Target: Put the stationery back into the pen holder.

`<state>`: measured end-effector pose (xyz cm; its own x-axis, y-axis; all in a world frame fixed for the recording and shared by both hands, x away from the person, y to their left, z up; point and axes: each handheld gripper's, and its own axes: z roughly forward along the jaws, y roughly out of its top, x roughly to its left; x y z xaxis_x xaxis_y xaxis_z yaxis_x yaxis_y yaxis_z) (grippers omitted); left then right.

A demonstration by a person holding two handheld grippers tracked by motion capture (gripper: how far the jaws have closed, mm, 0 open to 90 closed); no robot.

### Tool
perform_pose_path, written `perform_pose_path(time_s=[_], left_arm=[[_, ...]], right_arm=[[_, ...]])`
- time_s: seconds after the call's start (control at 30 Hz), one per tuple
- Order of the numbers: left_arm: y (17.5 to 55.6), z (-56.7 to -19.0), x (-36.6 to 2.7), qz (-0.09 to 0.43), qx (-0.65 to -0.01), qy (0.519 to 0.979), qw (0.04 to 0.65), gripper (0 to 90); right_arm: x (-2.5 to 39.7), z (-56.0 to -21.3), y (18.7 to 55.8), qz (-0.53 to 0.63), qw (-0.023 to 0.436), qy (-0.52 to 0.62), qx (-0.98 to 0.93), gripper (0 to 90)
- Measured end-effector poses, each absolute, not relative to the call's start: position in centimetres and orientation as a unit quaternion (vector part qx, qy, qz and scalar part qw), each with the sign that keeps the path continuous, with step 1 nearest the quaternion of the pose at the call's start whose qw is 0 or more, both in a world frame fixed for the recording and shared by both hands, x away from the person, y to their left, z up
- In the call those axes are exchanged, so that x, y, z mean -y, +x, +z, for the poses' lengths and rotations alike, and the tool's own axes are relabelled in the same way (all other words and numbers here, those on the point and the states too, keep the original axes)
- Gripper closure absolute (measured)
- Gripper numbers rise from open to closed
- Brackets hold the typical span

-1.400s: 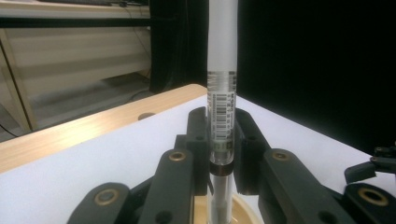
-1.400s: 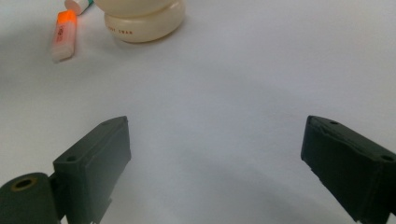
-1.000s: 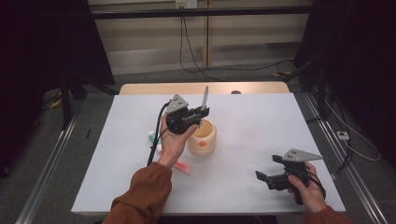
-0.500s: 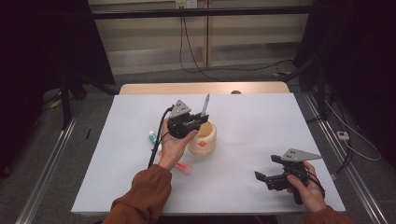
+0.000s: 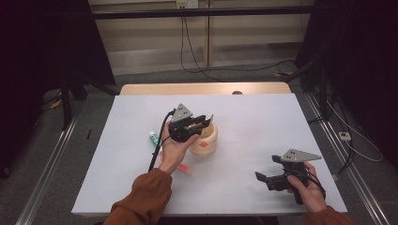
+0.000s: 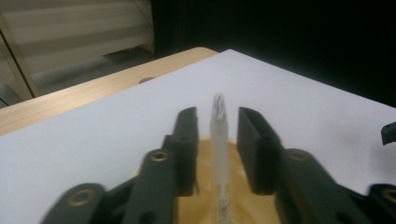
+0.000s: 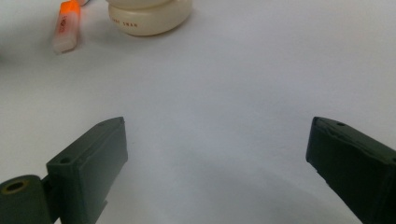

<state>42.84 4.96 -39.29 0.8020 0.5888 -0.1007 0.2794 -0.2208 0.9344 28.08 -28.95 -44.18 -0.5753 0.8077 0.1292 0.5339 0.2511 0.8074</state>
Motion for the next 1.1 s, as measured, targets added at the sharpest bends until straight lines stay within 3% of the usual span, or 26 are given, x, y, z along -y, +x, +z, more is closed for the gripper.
perform_pose_path(time_s=[0.13, 0.17, 0.3, 0.47, 0.6, 0.8, 0.87, 1.1], left_arm=[[42.6, -39.0, -5.1, 0.129, -0.269, 0.769, 0.565, 58.4], [42.5, -38.8, -5.2, 0.126, -0.267, 0.769, 0.567, 49.0], [42.1, -38.0, -5.9, 0.123, -0.267, 0.771, 0.565, 39.5], [41.9, -37.3, -7.5, 0.129, -0.283, 0.774, 0.552, 19.6], [41.5, -36.6, -9.1, 0.138, -0.288, 0.772, 0.549, 10.8], [40.3, -36.3, -11.5, 0.144, -0.286, 0.777, 0.542, 6.5], [39.9, -36.6, -12.2, 0.143, -0.288, 0.783, 0.532, 10.2], [37.9, -38.6, -14.5, 0.139, -0.301, 0.792, 0.513, 10.7]], right_arm=[[28.9, -44.2, 28.1, 0.434, 0.157, 0.430, -0.776, 5.3], [28.9, -44.2, 28.1, 0.434, 0.158, 0.431, -0.775, 5.3], [28.9, -44.2, 28.1, 0.434, 0.157, 0.432, -0.775, 5.3], [28.9, -44.2, 28.1, 0.435, 0.156, 0.432, -0.774, 5.3], [28.9, -44.2, 28.1, 0.435, 0.156, 0.433, -0.774, 5.3], [28.9, -44.2, 28.1, 0.436, 0.157, 0.432, -0.774, 5.3], [28.9, -44.2, 28.1, 0.435, 0.157, 0.434, -0.773, 5.3], [28.8, -44.2, 28.1, 0.435, 0.156, 0.432, -0.774, 5.3]])
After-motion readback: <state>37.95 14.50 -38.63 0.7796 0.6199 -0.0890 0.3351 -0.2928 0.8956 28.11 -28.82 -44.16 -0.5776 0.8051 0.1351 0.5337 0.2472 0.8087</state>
